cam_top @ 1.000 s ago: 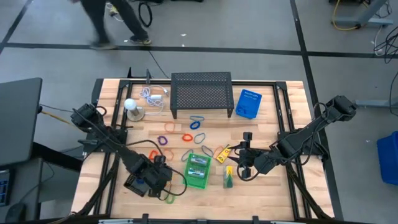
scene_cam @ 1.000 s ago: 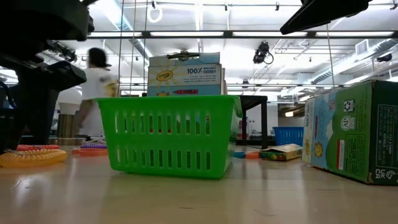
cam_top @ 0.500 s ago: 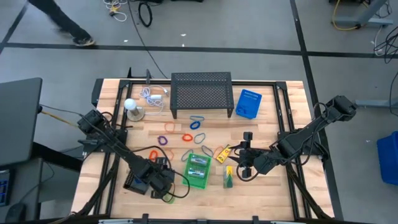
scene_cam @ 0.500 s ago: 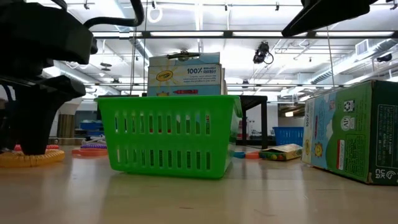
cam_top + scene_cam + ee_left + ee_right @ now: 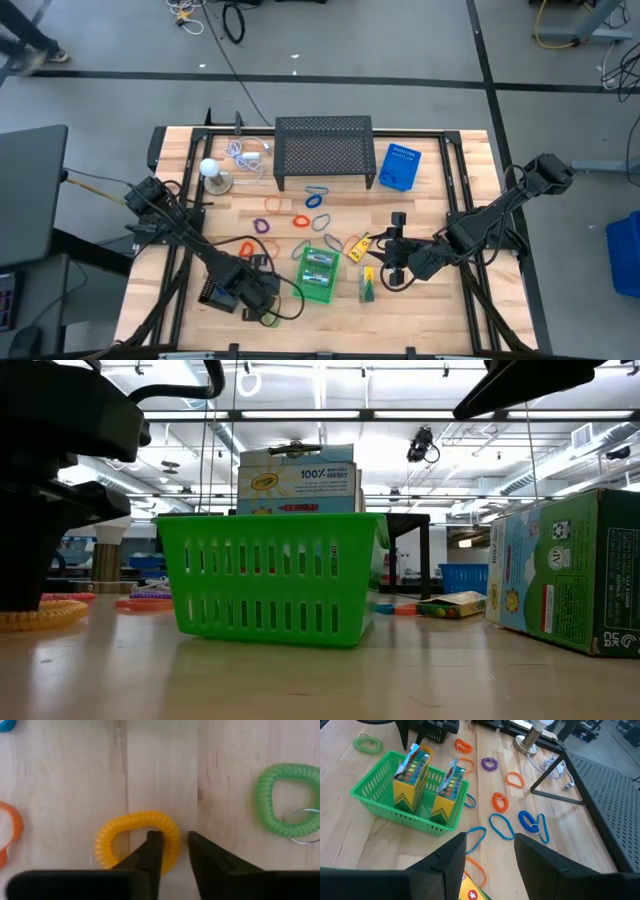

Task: Pick & Place Office Desk Supplies
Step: Put the yellow spring keychain into the black bin

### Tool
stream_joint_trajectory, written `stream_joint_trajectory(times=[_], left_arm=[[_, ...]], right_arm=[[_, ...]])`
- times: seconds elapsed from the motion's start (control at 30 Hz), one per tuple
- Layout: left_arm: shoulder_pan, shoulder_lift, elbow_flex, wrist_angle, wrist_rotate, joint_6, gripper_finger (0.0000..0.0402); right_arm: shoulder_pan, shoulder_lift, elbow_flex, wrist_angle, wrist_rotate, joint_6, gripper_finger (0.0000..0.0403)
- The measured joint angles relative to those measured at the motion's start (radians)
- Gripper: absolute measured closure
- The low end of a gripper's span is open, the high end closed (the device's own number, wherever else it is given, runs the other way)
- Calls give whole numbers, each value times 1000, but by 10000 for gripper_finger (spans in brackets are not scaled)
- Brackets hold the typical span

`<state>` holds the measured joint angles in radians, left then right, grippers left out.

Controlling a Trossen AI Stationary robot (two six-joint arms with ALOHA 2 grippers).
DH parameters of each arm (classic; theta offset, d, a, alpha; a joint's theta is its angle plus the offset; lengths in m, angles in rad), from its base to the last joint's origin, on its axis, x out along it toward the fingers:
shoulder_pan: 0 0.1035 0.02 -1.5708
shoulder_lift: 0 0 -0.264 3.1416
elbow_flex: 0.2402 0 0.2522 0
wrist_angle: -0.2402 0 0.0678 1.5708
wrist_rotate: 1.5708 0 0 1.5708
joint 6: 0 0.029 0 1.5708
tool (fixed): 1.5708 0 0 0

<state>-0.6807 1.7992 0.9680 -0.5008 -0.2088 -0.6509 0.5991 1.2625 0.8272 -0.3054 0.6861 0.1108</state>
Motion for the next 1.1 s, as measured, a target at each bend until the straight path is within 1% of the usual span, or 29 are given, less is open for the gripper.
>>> stream_joint_trajectory(times=[0.17, 0.23, 0.37, 0.5, 0.6, 0.8, 0.9, 1.1], left_arm=[[-1, 0, 0, -7, -22, 6, 379], [-2, 0, 0, -11, -39, 13, 389], [-16, -1, 5, -16, -83, 54, 393], [-32, 4, 37, -35, -147, 84, 393], [-43, 2, 59, -36, -197, 87, 393], [-74, -2, 75, -33, -262, 87, 394], [-100, -26, 75, -31, -331, 77, 394], [-171, -93, 75, -32, -497, 9, 395]], right_arm=[[0, 0, 0, 0, 0, -2, 227], [0, 0, 0, 0, 0, -2, 227], [0, 0, 0, 0, 0, -2, 227], [0, 0, 0, 0, -1, 0, 227], [0, 0, 0, 0, -1, 1, 227], [0, 0, 0, 1, -2, 1, 227], [0, 0, 0, 1, -2, 0, 227], [0, 0, 0, 2, -2, 0, 227]])
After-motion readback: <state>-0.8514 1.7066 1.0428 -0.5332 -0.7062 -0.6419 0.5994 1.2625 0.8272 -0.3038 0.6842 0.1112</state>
